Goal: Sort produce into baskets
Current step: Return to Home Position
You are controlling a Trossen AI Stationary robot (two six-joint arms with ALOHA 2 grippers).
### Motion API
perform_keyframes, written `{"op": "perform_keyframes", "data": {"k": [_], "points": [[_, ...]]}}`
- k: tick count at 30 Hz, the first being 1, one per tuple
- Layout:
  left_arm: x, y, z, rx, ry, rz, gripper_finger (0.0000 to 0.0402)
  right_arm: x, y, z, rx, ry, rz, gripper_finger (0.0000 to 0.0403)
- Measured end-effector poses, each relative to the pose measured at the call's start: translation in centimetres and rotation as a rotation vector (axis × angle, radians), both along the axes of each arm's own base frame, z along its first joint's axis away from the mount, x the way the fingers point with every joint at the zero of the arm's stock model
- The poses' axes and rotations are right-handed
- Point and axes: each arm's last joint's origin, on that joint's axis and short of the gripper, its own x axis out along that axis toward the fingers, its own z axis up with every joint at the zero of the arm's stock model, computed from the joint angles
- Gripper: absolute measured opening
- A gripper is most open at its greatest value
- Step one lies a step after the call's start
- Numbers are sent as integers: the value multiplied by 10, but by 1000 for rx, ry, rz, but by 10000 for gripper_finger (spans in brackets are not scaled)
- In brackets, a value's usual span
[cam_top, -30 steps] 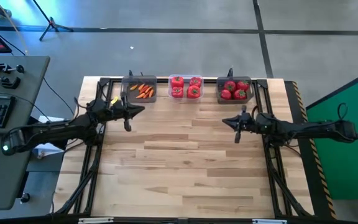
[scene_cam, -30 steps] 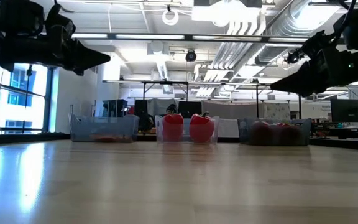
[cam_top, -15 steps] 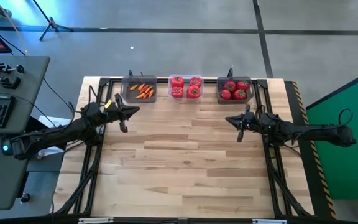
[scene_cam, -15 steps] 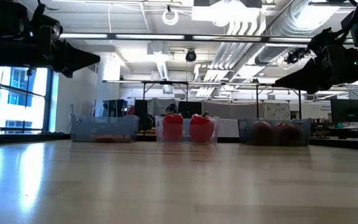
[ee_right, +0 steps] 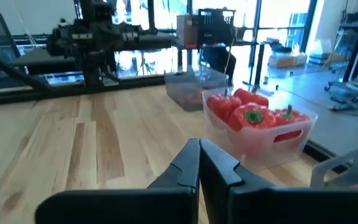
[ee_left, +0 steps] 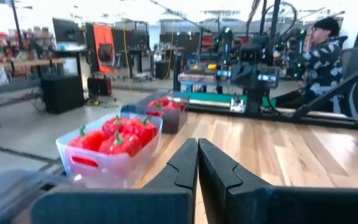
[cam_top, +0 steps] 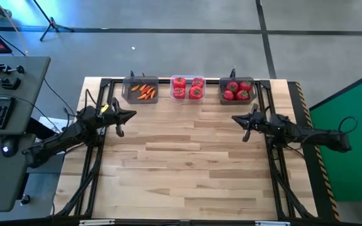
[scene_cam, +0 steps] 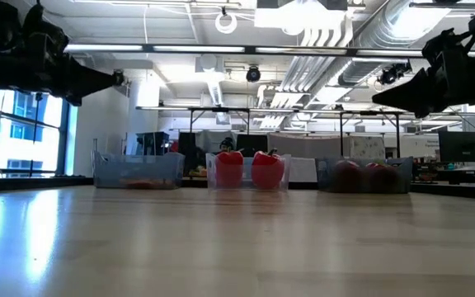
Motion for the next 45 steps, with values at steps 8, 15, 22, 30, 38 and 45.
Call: {"op": "perform_keyframes", "data": {"k": [8, 15, 22, 30, 38, 45], "points": [[0, 0, -1, -9, 2, -13, 0, -4, 0, 5, -31, -47, -16, 0], [1, -1, -2, -13, 12, -32, 0, -3, 1, 5, -8, -63, 14, 0], [1, -1, -1, 11, 15, -53, 0, -3, -1, 7, -26, -76, 135, 0], [1, -2, -1, -42, 1, -71, 0, -6, -12, 2, -31, -15, -15, 0], [3, -1, -3, -116, 7, -71, 0, -7, -16, 0, -57, 13, -47, 0], [4, 0, -5, -162, 24, -66, 0, -7, -16, 0, -56, 17, -46, 0]]}}
